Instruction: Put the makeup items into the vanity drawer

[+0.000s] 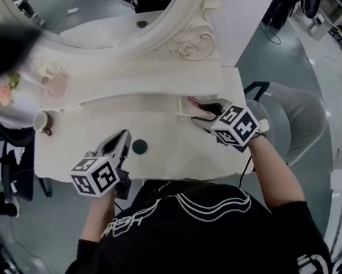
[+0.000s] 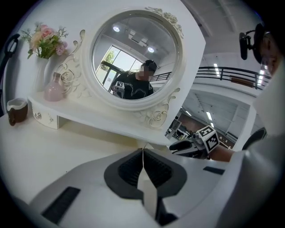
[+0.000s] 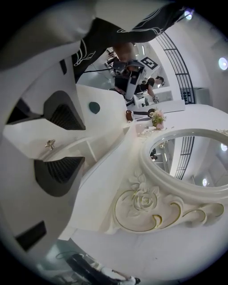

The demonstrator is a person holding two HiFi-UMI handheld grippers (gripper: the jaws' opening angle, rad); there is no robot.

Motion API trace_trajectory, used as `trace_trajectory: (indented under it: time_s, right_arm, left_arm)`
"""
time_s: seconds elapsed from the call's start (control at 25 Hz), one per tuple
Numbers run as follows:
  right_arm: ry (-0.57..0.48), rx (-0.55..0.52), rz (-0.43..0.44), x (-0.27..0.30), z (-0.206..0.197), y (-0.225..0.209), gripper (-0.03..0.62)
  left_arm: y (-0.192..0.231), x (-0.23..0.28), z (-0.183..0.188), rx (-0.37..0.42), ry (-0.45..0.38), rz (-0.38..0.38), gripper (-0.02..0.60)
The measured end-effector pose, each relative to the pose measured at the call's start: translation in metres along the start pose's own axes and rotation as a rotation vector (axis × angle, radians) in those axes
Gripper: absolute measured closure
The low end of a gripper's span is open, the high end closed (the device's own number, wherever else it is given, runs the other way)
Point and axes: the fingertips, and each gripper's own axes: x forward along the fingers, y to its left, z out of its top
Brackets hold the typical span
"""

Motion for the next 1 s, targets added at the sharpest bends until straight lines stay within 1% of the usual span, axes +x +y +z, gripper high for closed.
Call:
trace_trajectory:
  time_s: [0.12,0.36,0.64,0.84,1.0]
  right_arm:
    - [-0.026,-0.023,0.038,0.005,0.012,0.019,0.39]
    - [-0.032,-0.05,0.132,0.029,0.022,0.056,0.384]
    - [-0.011,-0.08,0.213,0.064,0.022,0.098,0.382]
    - [0.023,-0.093,0.263,0.092,0.013,0.127,0.381]
    - [0.04,-0.105,0.312,0.11,0.01,0.144,0.358]
  left_arm:
    - [0.007,-0.006,-0.01,-0.021,0.004,0.013,0.555]
    - [0.023,-0.019,-0.025,-0.055,-0.006,0.047,0.555]
    - [0.046,-0.037,-0.05,-0.098,-0.014,0.095,0.555]
    - [0.055,-0.048,-0.06,-0.129,-0.023,0.105,0.556]
    - [0.065,-0.055,-0.071,-0.14,-0.017,0.124,0.555]
